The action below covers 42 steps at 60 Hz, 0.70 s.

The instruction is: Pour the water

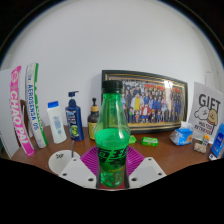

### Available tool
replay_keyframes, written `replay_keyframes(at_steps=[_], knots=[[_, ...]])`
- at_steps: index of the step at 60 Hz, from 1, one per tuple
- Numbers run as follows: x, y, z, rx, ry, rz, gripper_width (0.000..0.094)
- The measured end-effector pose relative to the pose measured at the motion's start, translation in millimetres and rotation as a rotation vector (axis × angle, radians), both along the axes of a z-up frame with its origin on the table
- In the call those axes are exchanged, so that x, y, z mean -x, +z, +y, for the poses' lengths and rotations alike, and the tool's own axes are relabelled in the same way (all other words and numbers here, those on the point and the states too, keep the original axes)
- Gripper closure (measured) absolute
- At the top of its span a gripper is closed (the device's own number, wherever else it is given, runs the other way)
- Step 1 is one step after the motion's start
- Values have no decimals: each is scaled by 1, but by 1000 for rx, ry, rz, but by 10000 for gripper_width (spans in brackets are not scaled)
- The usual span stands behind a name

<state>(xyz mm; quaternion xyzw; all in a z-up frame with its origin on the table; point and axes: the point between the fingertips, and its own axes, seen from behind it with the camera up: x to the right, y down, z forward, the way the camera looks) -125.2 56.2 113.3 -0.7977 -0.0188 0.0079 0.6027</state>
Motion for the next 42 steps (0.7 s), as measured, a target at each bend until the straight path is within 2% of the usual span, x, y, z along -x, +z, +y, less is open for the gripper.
replay_keyframes(at_steps=[6, 15, 21, 24, 29, 32, 35, 42], knots=[[-3, -21, -3, 24, -8, -18, 618], [-4, -19, -5, -9, -24, 8, 589], [-6, -21, -7, 11, -37, 27, 448], [-4, -27, -10, 50, -34, 49, 361], [-1, -27, -18, 90, -30, 89, 66], [-3, -23, -27, 106, -45, 82, 105], [-6, -17, -37, 121, -64, 63, 78], [-2, 3, -74, 175, -100, 40, 82]])
